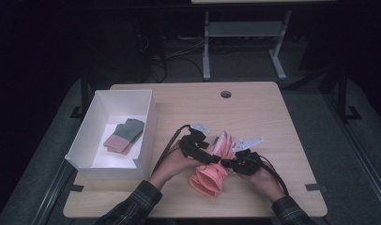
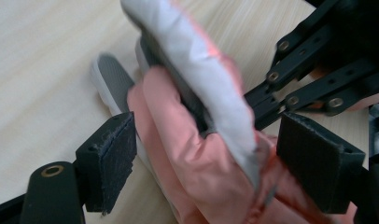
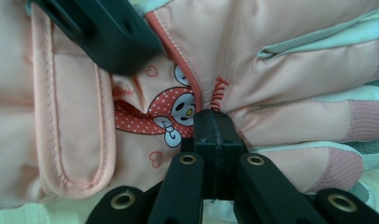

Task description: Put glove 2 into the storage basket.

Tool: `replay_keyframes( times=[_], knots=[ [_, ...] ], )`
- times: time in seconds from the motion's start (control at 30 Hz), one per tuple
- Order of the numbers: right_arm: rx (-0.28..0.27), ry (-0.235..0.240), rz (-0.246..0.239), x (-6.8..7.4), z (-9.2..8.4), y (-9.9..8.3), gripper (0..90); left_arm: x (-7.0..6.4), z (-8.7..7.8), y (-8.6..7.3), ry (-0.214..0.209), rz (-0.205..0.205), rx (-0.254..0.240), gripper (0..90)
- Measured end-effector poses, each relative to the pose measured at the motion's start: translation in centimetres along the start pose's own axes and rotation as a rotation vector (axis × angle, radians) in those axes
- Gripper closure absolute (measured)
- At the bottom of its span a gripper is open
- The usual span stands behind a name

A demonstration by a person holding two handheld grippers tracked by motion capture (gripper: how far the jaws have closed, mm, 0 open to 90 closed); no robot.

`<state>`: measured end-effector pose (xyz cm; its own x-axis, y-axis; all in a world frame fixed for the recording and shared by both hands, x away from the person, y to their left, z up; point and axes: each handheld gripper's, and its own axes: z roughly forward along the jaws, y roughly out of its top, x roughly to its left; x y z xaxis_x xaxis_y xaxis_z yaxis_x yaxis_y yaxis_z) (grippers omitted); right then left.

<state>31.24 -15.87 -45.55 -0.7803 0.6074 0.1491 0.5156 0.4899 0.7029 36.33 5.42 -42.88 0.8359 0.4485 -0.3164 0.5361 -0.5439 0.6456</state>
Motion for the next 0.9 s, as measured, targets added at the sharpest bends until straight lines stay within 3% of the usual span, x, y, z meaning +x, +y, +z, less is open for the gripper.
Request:
replay_keyframes(
  times=[0.23,0.33,0.6,0.7,0.9],
  knots=[
    [0.004,-0.009,-0.001,0.2,0.1,-0.1,90.0,1.8,1.6,-1.2,-0.088,-0.128,0.067,13.7],
    [-0.004,-0.003,0.000,0.1,0.1,-0.3,90.0,2.1,2.1,-1.5,-0.132,-0.162,0.096,13.1],
    [-0.001,0.000,-0.006,0.1,0.2,-0.3,90.0,1.4,2.8,-1.3,-0.152,-0.123,0.096,15.7],
    [-0.001,0.001,-0.005,0.1,0.2,-0.3,90.0,1.7,2.8,-1.5,-0.193,-0.120,0.094,22.3],
    [-0.001,-0.001,-0.007,0.1,0.4,-0.3,90.0,2.0,2.8,-1.5,-0.218,-0.127,0.102,35.2]
  ],
)
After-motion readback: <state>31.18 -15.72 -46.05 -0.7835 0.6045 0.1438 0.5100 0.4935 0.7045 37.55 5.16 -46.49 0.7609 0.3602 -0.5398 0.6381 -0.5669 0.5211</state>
